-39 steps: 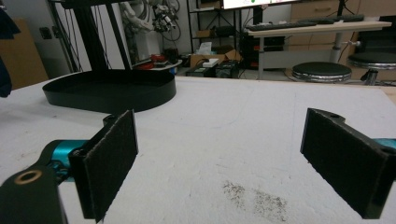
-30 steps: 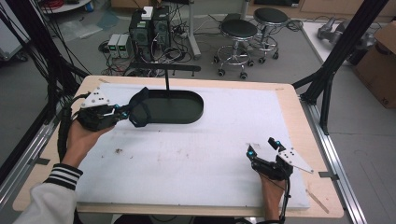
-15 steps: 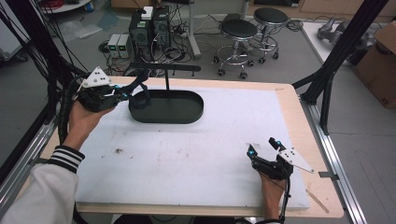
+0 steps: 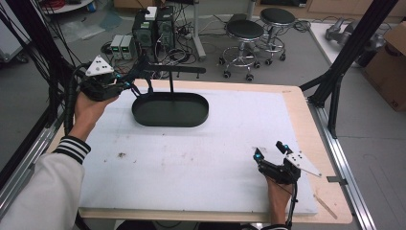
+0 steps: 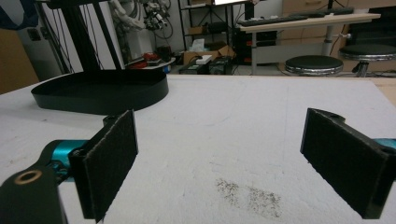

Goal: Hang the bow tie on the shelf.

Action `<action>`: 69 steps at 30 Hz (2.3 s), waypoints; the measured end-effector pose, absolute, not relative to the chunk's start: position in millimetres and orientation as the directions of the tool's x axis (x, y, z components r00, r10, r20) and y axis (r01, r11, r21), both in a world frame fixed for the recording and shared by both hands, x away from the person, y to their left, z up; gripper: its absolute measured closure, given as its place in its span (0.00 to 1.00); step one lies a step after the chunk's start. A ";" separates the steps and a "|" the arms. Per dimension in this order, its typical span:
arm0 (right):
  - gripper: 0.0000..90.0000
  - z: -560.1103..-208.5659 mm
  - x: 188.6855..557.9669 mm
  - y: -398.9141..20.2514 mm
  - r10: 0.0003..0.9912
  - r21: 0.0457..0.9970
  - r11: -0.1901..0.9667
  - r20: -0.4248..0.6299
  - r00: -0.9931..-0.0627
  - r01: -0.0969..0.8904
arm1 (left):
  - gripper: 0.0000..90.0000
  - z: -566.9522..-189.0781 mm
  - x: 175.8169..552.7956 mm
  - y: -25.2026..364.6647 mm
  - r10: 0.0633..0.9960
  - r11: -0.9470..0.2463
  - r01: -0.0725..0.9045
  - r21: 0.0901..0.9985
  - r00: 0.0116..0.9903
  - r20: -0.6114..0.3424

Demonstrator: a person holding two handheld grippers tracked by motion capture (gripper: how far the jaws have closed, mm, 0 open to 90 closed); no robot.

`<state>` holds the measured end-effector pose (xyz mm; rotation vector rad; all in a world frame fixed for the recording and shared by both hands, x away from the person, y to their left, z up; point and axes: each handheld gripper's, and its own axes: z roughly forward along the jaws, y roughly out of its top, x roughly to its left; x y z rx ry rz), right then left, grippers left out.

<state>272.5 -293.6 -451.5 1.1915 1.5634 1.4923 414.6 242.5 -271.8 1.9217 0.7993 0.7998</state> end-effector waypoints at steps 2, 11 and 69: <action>0.11 -451.4 272.4 -293.6 0.922 0.983 -0.068 0.126 -0.367 0.168 | 0.89 -273.7 418.3 242.5 0.782 -0.409 0.221 0.885 0.584 0.216; 0.11 -451.5 272.3 -294.4 0.924 0.983 -0.079 0.134 -0.358 0.166 | 0.89 -266.1 439.1 239.0 0.799 -0.393 0.208 0.896 0.558 0.222; 0.11 -451.6 271.4 -293.4 0.922 0.984 -0.068 0.124 -0.366 0.162 | 0.88 -358.2 451.3 270.3 0.918 -0.192 0.351 0.917 0.395 0.041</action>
